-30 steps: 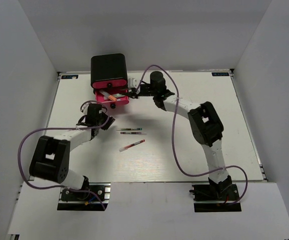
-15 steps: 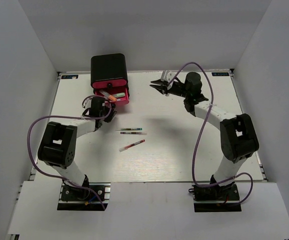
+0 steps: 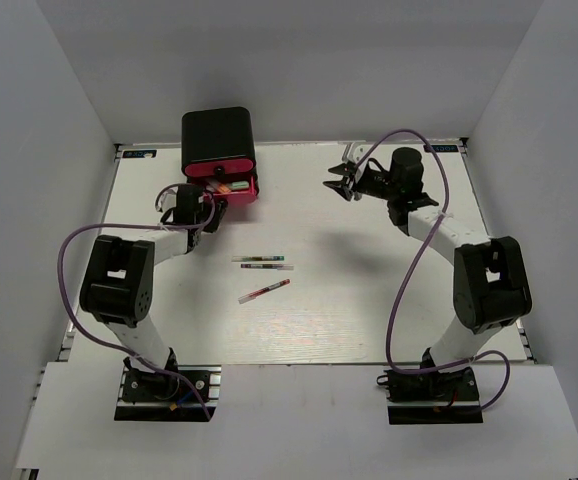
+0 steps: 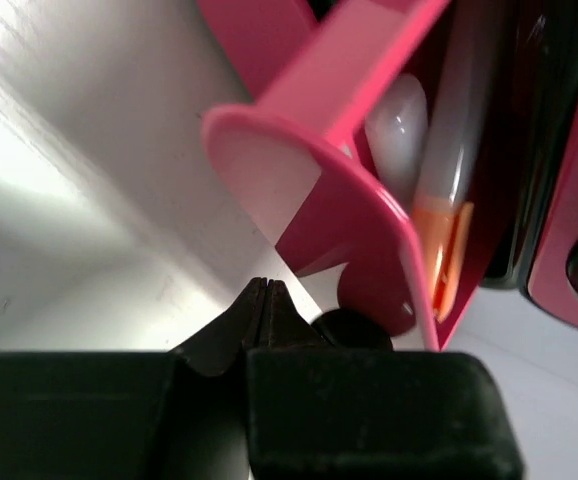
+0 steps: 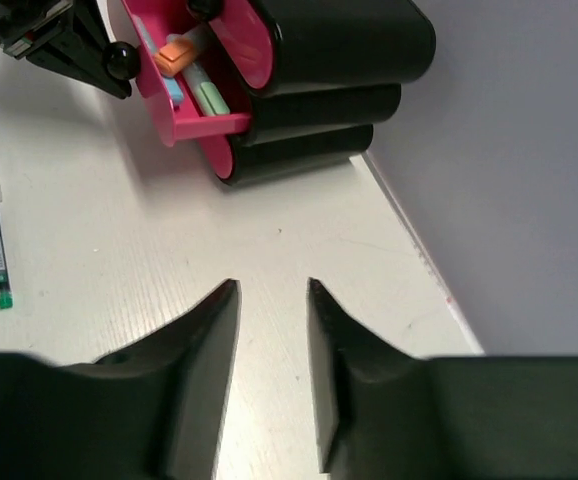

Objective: Sort the stationery into containers
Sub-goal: Close the drawer

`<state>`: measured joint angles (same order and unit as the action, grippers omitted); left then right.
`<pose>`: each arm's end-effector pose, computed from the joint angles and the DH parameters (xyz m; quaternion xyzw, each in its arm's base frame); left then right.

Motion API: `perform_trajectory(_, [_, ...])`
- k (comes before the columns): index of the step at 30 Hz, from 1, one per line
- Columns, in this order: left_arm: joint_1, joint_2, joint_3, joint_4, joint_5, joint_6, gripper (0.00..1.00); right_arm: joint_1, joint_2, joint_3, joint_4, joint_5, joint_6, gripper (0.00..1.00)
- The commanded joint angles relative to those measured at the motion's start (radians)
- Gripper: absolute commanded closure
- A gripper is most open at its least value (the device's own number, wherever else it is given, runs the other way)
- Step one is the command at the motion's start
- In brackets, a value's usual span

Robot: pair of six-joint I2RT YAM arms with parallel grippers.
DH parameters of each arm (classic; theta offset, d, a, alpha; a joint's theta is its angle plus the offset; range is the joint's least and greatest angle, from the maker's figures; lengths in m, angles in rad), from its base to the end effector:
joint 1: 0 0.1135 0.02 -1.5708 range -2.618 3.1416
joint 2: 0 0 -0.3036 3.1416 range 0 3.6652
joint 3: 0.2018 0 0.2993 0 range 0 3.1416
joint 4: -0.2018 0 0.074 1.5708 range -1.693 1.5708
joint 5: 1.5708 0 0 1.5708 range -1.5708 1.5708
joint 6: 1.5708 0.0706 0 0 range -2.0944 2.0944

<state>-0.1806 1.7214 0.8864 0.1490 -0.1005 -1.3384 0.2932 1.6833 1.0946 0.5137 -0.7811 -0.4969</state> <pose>0.4129 -0.0682 0.1452 -0.5118 0.7438 -0.2615 0.3413 0.4213 0.1791 0.2929 -0.4999 0.5261 0.2137 0.6540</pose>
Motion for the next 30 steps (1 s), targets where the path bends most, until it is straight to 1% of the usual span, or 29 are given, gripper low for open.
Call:
perform_trajectory(1, [0.012, 0.004, 0.054, 0.041, -0.021, -0.039, 0.89, -0.019, -0.040, 0.014, -0.085, -0.009, -0.026, 0.55])
perform_trajectory(3, [0.023, 0.017, 0.066, 0.041, -0.021, -0.039, 0.89, -0.019, -0.048, 0.017, -0.107, -0.010, -0.040, 0.51])
perform_trajectory(4, [0.033, 0.026, 0.075, 0.041, -0.021, -0.039, 0.88, -0.023, -0.053, 0.019, -0.139, -0.006, -0.058, 0.47])
perform_trajectory(8, [0.044, 0.062, 0.117, 0.063, -0.010, -0.048, 0.87, -0.028, -0.059, 0.016, -0.181, -0.006, -0.078, 0.40])
perform_trajectory(15, [0.063, 0.112, 0.181, 0.084, 0.019, -0.058, 0.84, -0.040, -0.074, -0.012, -0.204, 0.000, -0.101, 0.40])
perform_trajectory(18, [0.063, 0.135, 0.203, 0.084, 0.038, -0.058, 0.78, -0.040, -0.079, -0.025, -0.205, 0.008, -0.109, 0.40])
perform_trajectory(19, [0.063, 0.144, 0.213, 0.084, 0.038, -0.058, 0.71, -0.046, -0.080, -0.036, -0.204, 0.005, -0.115, 0.40])
perform_trajectory(22, [0.063, 0.153, 0.223, 0.084, 0.047, -0.058, 0.66, -0.045, -0.085, -0.048, -0.204, 0.011, -0.118, 0.40])
perform_trajectory(25, [0.063, 0.153, 0.233, 0.084, 0.047, -0.058, 0.65, -0.046, -0.089, -0.058, -0.202, 0.011, -0.115, 0.40])
perform_trajectory(26, [0.063, 0.153, 0.233, 0.084, 0.047, -0.058, 0.63, -0.046, -0.088, -0.064, -0.204, 0.011, -0.118, 0.40])
perform_trajectory(29, [0.063, 0.153, 0.233, 0.084, 0.057, -0.058, 0.63, -0.049, -0.091, -0.068, -0.204, 0.013, -0.120, 0.40])
perform_trajectory(30, [0.063, 0.144, 0.224, 0.084, 0.058, -0.058, 0.64, -0.049, -0.091, -0.070, -0.208, 0.013, -0.123, 0.40])
